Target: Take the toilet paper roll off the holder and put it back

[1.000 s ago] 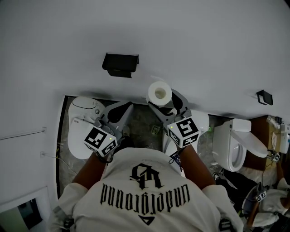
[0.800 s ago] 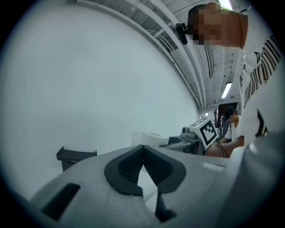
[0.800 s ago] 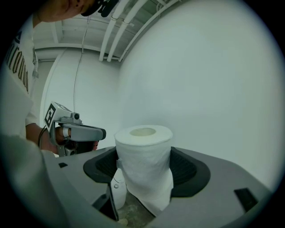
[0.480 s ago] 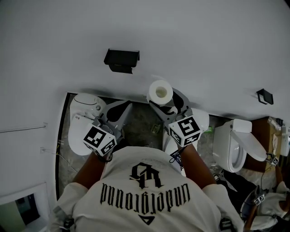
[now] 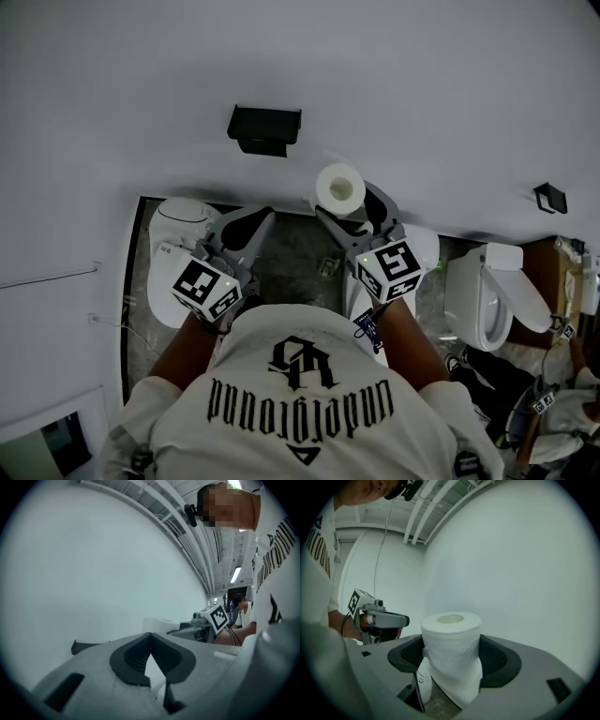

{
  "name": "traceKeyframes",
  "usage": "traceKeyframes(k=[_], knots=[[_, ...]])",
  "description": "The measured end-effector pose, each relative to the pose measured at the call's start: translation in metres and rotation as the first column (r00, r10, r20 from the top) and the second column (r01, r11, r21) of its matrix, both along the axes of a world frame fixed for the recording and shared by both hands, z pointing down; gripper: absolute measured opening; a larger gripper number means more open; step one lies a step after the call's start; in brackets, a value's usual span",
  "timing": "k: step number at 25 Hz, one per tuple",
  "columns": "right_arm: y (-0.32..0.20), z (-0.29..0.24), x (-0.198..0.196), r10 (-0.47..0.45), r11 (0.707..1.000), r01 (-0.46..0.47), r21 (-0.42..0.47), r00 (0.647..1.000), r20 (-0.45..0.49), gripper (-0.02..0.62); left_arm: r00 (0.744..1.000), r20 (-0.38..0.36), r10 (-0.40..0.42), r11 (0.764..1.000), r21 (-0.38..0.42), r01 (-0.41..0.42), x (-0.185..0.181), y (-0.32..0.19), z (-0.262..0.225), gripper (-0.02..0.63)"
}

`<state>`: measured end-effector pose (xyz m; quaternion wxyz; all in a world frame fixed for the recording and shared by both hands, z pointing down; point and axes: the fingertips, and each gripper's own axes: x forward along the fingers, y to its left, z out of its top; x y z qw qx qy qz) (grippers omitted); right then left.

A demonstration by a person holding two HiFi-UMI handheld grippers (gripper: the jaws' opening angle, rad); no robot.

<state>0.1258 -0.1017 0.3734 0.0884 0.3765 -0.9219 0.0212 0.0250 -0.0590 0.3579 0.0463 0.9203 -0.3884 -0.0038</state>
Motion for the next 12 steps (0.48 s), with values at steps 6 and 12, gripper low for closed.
traceKeyframes(k=[6,12], knots=[[-0.017,-0.004,-0.028,0.042,0.999,-0.042,0.002,0.999,-0.007,0.321,0.999,-0.001,0.037,0.999,-0.004,-0.037,-0.035,-0.019,0.0,0.012],[-0.03,-0.008,-0.059,0.09,0.996,-0.09,0.006,0.996,-0.006,0.321,0.996,-0.004,0.089,0.996,0.006,-0.089,-0.068,-0.036,-0.006,0.012]])
